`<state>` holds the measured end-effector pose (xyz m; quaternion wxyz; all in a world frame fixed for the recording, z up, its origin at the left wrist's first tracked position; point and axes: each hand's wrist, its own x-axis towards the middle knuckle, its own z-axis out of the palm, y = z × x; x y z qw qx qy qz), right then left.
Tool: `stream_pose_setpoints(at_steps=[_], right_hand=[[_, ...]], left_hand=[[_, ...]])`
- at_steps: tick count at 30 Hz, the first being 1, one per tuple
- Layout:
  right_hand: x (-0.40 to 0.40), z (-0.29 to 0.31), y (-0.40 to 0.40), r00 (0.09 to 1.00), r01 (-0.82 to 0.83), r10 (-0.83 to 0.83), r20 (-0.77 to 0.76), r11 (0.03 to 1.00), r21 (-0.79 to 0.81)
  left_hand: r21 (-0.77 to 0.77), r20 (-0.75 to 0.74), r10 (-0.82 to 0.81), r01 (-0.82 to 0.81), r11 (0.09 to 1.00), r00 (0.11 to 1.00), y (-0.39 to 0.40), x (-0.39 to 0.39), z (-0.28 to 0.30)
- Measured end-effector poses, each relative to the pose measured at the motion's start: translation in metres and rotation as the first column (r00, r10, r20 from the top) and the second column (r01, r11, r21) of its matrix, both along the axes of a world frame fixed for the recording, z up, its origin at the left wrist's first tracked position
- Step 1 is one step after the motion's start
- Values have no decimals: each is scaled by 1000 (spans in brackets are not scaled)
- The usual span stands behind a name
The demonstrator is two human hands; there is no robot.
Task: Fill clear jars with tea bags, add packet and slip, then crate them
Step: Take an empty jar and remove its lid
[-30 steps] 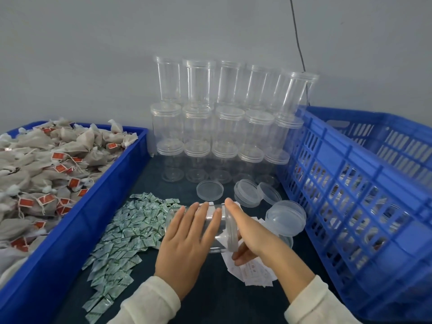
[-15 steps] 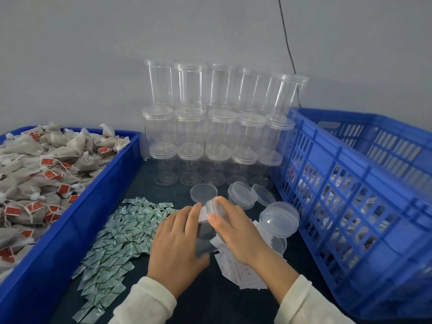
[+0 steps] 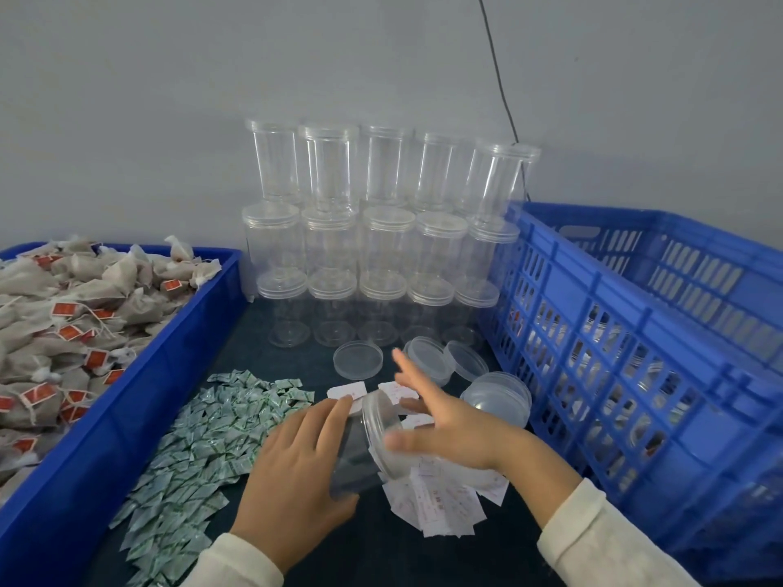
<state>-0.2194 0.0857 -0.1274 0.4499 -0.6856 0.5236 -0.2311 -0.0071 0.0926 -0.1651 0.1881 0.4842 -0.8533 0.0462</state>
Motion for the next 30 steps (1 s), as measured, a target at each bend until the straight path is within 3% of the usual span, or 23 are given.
stream_pose_setpoints(at_steps=[2,5,10,16,22,30], right_hand=[[3,3,-2,973,199,-215,78,964,176],[6,4,-4,957,200,-266,115,892,405],[10,-2,-2,967,138,-215,137,893,428],[19,4,2,986,113,-148,71,924,365],[15,7,2,993,-56,58,-101,998,22],[14,14,5,957,-216,171,-236,960,-179]], left_hand=[[-41,-1,-4,4,999,1000,0,-1,-1],[-90,11,-16,17,996,1000,-1,-2,-3],[-132,-9,-10,9,991,1000,-1,-1,-10],[-216,11,-44,45,975,999,-2,1,-16],[-222,-86,-50,30,975,995,-3,5,-22],[-150,-151,-57,34,988,987,0,5,-15]])
